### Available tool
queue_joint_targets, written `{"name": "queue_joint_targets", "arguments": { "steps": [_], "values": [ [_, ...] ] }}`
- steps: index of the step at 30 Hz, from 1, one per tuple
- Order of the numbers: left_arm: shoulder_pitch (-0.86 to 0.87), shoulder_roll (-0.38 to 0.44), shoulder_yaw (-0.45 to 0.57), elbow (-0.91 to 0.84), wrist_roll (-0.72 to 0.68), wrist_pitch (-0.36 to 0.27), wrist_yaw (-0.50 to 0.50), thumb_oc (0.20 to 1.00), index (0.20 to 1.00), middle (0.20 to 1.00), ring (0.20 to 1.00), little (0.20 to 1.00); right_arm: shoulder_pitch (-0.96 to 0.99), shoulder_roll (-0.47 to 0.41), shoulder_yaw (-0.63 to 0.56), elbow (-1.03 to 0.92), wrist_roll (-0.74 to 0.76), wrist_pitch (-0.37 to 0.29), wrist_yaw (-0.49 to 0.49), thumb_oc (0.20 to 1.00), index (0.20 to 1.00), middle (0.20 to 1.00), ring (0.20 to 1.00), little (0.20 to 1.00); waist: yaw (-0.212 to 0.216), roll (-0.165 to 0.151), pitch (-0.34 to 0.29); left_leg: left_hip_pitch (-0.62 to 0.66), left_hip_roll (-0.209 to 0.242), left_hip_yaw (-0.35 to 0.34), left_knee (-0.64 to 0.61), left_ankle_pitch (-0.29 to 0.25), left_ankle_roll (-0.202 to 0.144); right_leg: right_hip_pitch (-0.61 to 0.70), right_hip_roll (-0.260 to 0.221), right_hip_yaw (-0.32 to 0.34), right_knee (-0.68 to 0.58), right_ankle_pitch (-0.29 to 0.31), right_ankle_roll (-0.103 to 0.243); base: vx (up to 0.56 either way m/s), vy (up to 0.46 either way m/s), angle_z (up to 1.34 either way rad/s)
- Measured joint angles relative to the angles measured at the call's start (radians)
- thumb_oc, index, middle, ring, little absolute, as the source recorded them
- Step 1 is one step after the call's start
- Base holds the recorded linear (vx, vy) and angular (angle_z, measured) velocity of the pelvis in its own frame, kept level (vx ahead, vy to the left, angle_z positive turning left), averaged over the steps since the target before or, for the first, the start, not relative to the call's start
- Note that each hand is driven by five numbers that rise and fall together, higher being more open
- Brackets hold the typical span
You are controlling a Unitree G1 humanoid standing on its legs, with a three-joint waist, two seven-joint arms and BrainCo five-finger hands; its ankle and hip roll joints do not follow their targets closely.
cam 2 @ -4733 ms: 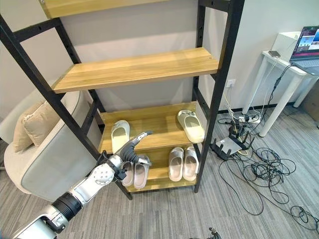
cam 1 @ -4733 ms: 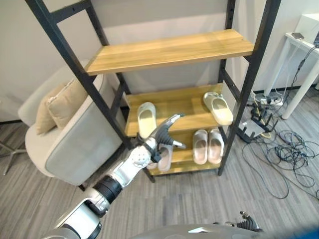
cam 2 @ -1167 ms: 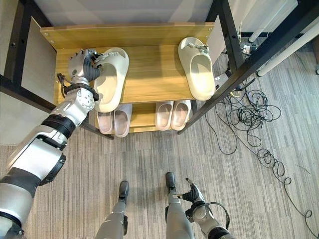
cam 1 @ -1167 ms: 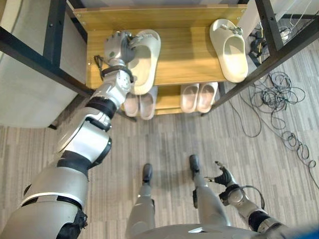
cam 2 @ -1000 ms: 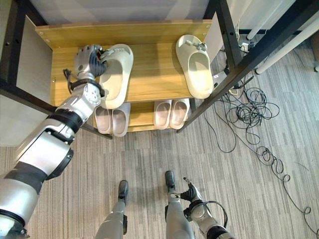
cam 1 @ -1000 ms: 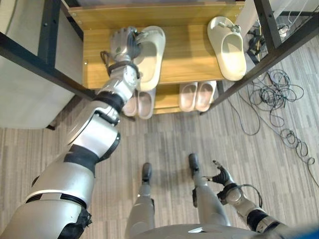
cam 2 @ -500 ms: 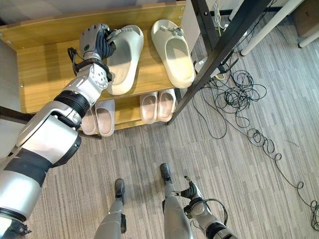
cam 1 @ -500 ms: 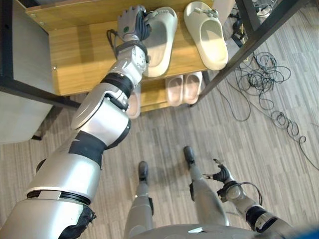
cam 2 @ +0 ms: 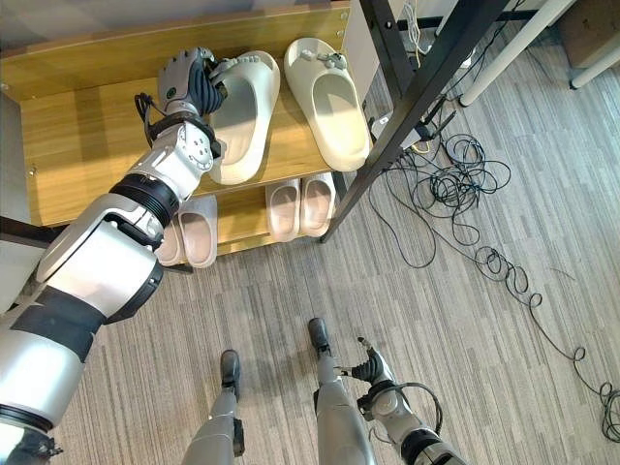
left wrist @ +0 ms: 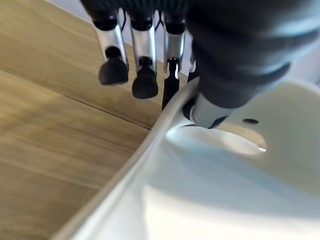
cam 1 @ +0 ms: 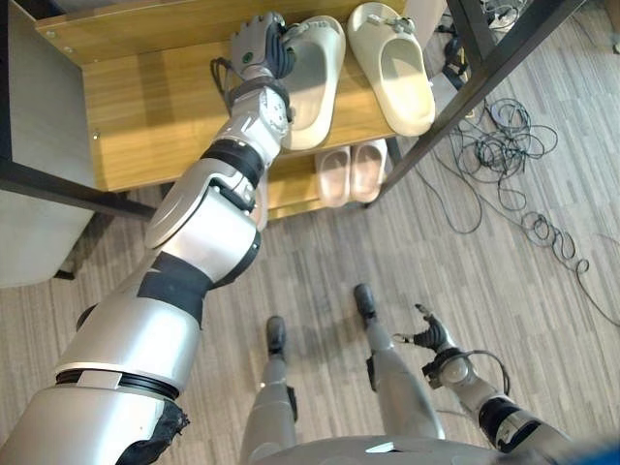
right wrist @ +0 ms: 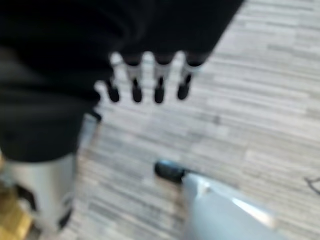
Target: Arrange the slippers neatly on the shoe rack.
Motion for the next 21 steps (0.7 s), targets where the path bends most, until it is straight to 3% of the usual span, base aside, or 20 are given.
{"name": "queue_joint_targets", "arguments": {
  "steps": [2,3,4,5,21],
  "values": [
    [0.0,0.0,0.0,0.0,0.0,0.001,0.0,0.219,0.219,0.219,0.219,0.219,0.001,-0.004,0.0,-0.001,0.0,0.0,0.0,1.0,1.0,1.0,1.0,1.0,-0.002,0.0,0.0,0.0,0.0,0.0,0.0,0.0,0.0,0.0,0.0,0.0,0.0,0.0,0.0,0.0,0.0,0.0],
    [0.0,-0.002,0.0,0.001,0.0,0.001,0.0,0.363,0.363,0.363,0.363,0.363,0.001,-0.006,0.0,-0.001,0.0,0.0,0.001,1.0,1.0,1.0,1.0,1.0,-0.002,0.0,-0.001,0.0,0.0,0.0,0.0,0.0,0.0,0.0,0.0,0.0,0.0,0.0,0.0,0.0,0.0,0.0],
    [0.0,-0.003,0.0,0.004,0.0,0.001,0.0,0.63,0.63,0.63,0.63,0.63,0.001,-0.006,0.0,0.0,0.0,0.0,0.001,1.0,1.0,1.0,1.0,1.0,-0.002,0.0,-0.001,0.0,0.0,0.0,0.0,0.0,0.0,0.0,0.0,0.0,0.0,0.0,0.0,0.0,0.0,0.0],
    [0.0,-0.003,0.001,0.006,-0.001,0.001,0.0,1.0,1.0,1.0,1.0,1.0,0.001,-0.006,0.0,0.0,0.0,0.0,0.001,1.0,1.0,1.0,1.0,1.0,-0.002,0.0,-0.002,0.0,0.0,0.001,0.0,0.0,0.0,0.0,0.0,0.0,0.0,0.001,0.0,0.0,0.0,0.0],
    [0.011,-0.003,0.003,0.046,-0.034,0.008,-0.041,1.0,1.0,1.0,1.0,1.0,-0.01,-0.009,0.0,0.012,0.0,0.003,0.022,1.0,1.0,1.0,1.0,1.0,0.004,0.005,-0.012,0.011,0.0,0.004,0.0,0.003,-0.003,0.01,0.0,0.0,0.0,0.005,-0.002,0.0,0.0,0.0]
  ]
}}
